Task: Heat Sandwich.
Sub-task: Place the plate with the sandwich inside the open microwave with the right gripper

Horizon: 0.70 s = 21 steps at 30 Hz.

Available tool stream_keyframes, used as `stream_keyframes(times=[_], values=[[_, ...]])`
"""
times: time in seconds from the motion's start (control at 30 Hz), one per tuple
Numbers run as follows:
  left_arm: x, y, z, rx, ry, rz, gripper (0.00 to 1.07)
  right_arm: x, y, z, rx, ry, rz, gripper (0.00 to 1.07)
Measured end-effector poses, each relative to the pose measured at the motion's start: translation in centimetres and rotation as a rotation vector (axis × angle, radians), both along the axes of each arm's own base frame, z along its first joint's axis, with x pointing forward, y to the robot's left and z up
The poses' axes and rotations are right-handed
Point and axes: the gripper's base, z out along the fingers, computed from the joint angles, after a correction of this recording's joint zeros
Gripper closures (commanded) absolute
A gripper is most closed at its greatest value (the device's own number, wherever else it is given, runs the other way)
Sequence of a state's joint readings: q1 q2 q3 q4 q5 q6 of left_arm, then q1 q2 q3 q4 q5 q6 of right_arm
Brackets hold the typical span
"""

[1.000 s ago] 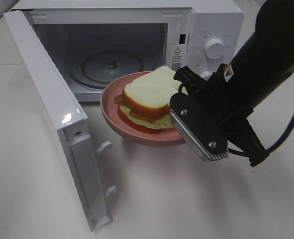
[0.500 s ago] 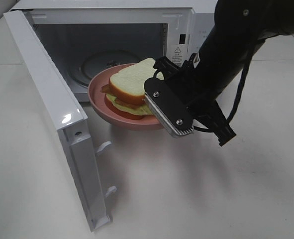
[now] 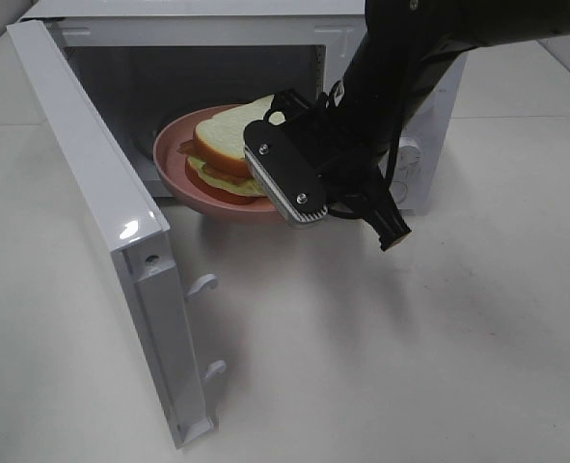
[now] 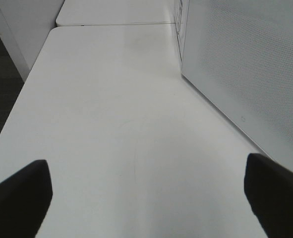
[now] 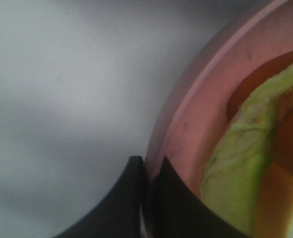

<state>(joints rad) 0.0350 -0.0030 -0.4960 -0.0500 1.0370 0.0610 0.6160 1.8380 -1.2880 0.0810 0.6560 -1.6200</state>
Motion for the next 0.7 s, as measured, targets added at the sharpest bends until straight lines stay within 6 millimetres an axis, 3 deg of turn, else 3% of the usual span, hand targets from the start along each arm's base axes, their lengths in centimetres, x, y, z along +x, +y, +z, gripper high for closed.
stream_keyframes(times=[0.7], values=[[0.0,0.0,0.0,0.0,0.0,0.0,0.07,3.7,2.6,-0.9,0.013,0.031,-0.074,1.07]])
